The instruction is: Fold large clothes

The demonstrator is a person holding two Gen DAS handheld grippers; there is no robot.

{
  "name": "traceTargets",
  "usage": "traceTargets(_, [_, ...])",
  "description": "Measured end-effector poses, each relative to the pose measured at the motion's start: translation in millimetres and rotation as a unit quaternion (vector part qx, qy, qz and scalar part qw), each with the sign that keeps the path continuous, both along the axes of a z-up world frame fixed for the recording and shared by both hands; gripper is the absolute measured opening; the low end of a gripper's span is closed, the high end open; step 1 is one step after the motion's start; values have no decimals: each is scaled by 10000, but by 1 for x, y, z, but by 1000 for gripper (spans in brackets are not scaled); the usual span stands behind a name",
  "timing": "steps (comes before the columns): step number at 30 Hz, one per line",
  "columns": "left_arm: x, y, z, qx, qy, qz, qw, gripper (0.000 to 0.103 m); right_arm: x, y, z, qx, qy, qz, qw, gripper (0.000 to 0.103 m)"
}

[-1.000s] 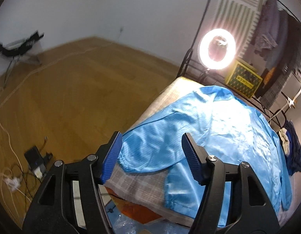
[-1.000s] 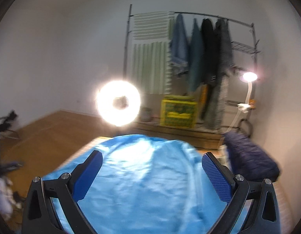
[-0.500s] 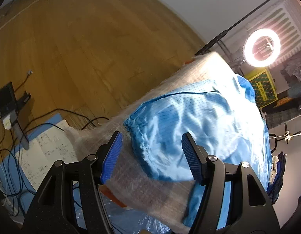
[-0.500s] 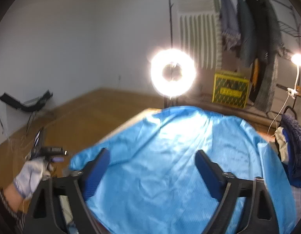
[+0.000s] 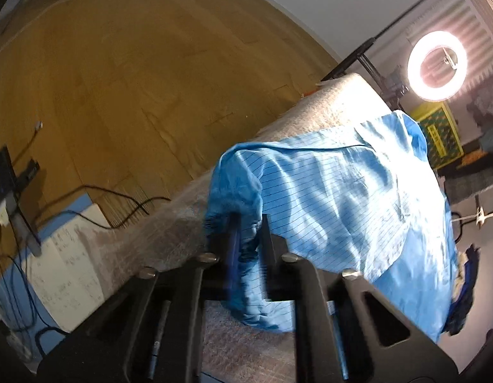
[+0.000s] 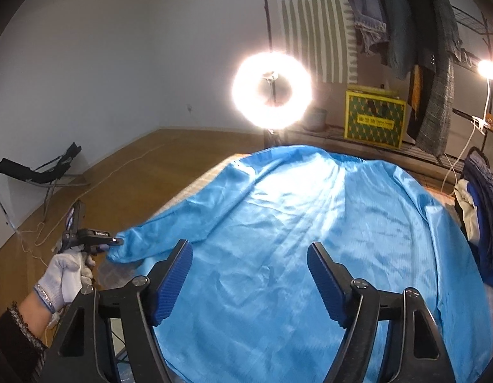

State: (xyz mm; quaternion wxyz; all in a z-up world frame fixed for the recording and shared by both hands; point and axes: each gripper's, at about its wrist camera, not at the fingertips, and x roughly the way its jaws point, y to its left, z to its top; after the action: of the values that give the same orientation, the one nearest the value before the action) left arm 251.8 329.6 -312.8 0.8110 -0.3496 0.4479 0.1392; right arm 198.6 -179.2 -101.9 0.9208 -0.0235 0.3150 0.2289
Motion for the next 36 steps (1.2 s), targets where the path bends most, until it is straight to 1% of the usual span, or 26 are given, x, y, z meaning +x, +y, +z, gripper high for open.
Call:
traceTargets(2, [-2, -1, 6, -3, -182, -29, 9998, 6, -2, -1, -2, -69, 43, -16, 10000, 73])
traceTargets(6, [-9, -8, 33, 44, -650, -134, 9978, 5, -2, -2, -12, -154, 195, 10, 9997, 67])
traceTargets(7, [-12, -12, 43, 57, -823, -182, 9964, 5, -1, -1, -15, -148, 283, 27, 9995, 65])
traceTargets(8, [-13, -17, 52, 65, -961, -254, 9950, 5, 0, 0, -18, -144, 344, 39, 9993, 60])
traceTargets(10, [-16, -27, 67, 140, -1198, -432, 9918, 5, 6, 2, -27, -109, 604, 71, 9981, 55])
traceTargets(12, [-19, -46, 87, 285, -1477, -728, 9859, 5, 9, 3, -34, -86, 765, 90, 9970, 47])
traceTargets(15, [-26, -85, 111, 469, -1853, -1409, 9714, 5, 11, 3, -40, -110, 864, 85, 9962, 46])
traceTargets(16, [-28, -99, 118, 544, -1942, -1637, 9657, 5, 12, 2, -41, -125, 866, 66, 9961, 46])
traceTargets(17, [-33, -120, 126, 638, -2077, -1994, 9555, 5, 13, -1, -41, -134, 875, 32, 9961, 46])
traceTargets(20, [-42, -168, 134, 648, -2226, -2780, 9322, 5, 19, -9, -42, -57, 951, -108, 9954, 46])
traceTargets(21, [-45, -191, 134, 642, -2218, -3133, 9211, 5, 22, -13, -42, -19, 986, -164, 9950, 46])
traceTargets(22, [-48, -206, 132, 664, -2197, -3375, 9129, 5, 27, -19, -42, 46, 1036, -258, 9943, 45])
traceTargets(24, [-53, -233, 126, 729, -2087, -3775, 8992, 5, 33, -25, -44, 129, 1095, -375, 9932, 45])
traceTargets(25, [-58, -252, 120, 827, -1996, -4065, 8877, 5, 36, -29, -45, 177, 1131, -433, 9925, 45])
traceTargets(28, [-74, -296, 111, 1179, -1811, -4592, 8617, 5, 46, -40, -49, 315, 1266, -610, 9896, 45])
traceTargets(29, [-79, -304, 110, 1226, -1772, -4677, 8572, 5, 49, -44, -52, 399, 1349, -643, 9880, 45])
traceTargets(30, [-84, -314, 106, 1293, -1710, -4813, 8499, 5, 52, -46, -54, 473, 1420, -651, 9866, 45])
traceTargets(33, [-97, -319, 98, 1501, -1632, -5054, 8340, 5, 61, -49, -61, 726, 1666, -546, 9818, 45])
traceTargets(36, [-107, -318, 95, 1753, -1558, -5169, 8233, 5, 68, -44, -70, 730, 1812, -446, 9797, 45])
